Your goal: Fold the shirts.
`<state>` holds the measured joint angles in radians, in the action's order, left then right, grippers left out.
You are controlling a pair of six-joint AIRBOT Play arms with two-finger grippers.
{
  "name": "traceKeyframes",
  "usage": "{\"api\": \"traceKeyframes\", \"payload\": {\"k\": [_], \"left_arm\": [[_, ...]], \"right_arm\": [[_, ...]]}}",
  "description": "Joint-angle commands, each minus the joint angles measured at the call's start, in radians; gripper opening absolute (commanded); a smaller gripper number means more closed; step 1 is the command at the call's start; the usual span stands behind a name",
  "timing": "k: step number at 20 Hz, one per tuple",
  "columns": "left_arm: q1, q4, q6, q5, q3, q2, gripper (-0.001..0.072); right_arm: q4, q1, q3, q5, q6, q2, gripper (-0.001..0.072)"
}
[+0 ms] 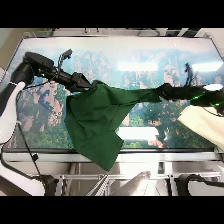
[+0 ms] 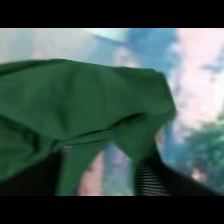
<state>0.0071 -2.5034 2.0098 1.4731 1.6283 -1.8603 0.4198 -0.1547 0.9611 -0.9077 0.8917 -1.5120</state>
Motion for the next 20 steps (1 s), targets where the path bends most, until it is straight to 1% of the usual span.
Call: {"api": "traceKeyframes", "payload": {"k": [1, 3, 5, 6, 7, 9, 11, 13, 14, 16, 18, 20], "left_arm": [[0.067, -0.055, -0.099, 0.105, 0.054, -0.093, 0.0714], [0.103, -0.055, -0.126, 0.229, 0.038, -0.055, 0.0713], [0.127, -0.053, -0.122, 0.247, -0.071, 0.040, 0.0712], [0.138, -0.052, -0.095, 0.256, -0.151, 0.104, 0.0712], [0.151, -0.036, -0.089, 0.258, -0.241, 0.174, 0.0712], [0.177, 0.042, -0.073, 0.249, -0.439, 0.328, 0.0713], [0.218, 0.135, -0.071, 0.204, -0.668, 0.505, 0.0713], [0.261, 0.208, -0.073, 0.111, -0.883, 0.675, 0.0712], [0.285, 0.230, -0.074, 0.046, -0.986, 0.762, 0.0712], [0.335, 0.223, -0.085, -0.042, -1.137, 0.895, 0.0710], [0.379, 0.224, -0.137, -0.058, -1.228, 0.963, 0.0711], [0.421, 0.213, -0.147, -0.062, -1.293, 0.990, 0.0710]], "right_arm": [[0.028, -0.052, 0.040, 0.004, -0.002, -0.109, 0.0604], [0.045, -0.125, 0.096, -0.058, 0.019, -0.105, 0.0604], [0.109, -0.196, 0.164, -0.101, 0.107, -0.105, 0.0604], [0.168, -0.227, 0.197, -0.103, 0.165, -0.105, 0.0604], [0.211, -0.254, 0.225, -0.106, 0.196, -0.105, 0.0604], [0.233, -0.296, 0.271, -0.145, 0.194, -0.105, 0.0604], [0.245, -0.312, 0.296, -0.156, 0.189, -0.105, 0.0603], [0.247, -0.310, 0.299, -0.155, 0.189, -0.110, 0.0603], [0.247, -0.305, 0.299, -0.156, 0.189, -0.116, 0.0603], [0.246, -0.294, 0.299, -0.160, 0.182, -0.129, 0.0602], [0.246, -0.284, 0.299, -0.159, 0.178, -0.134, 0.0602], [0.246, -0.272, 0.299, -0.159, 0.178, -0.136, 0.0602]]}}
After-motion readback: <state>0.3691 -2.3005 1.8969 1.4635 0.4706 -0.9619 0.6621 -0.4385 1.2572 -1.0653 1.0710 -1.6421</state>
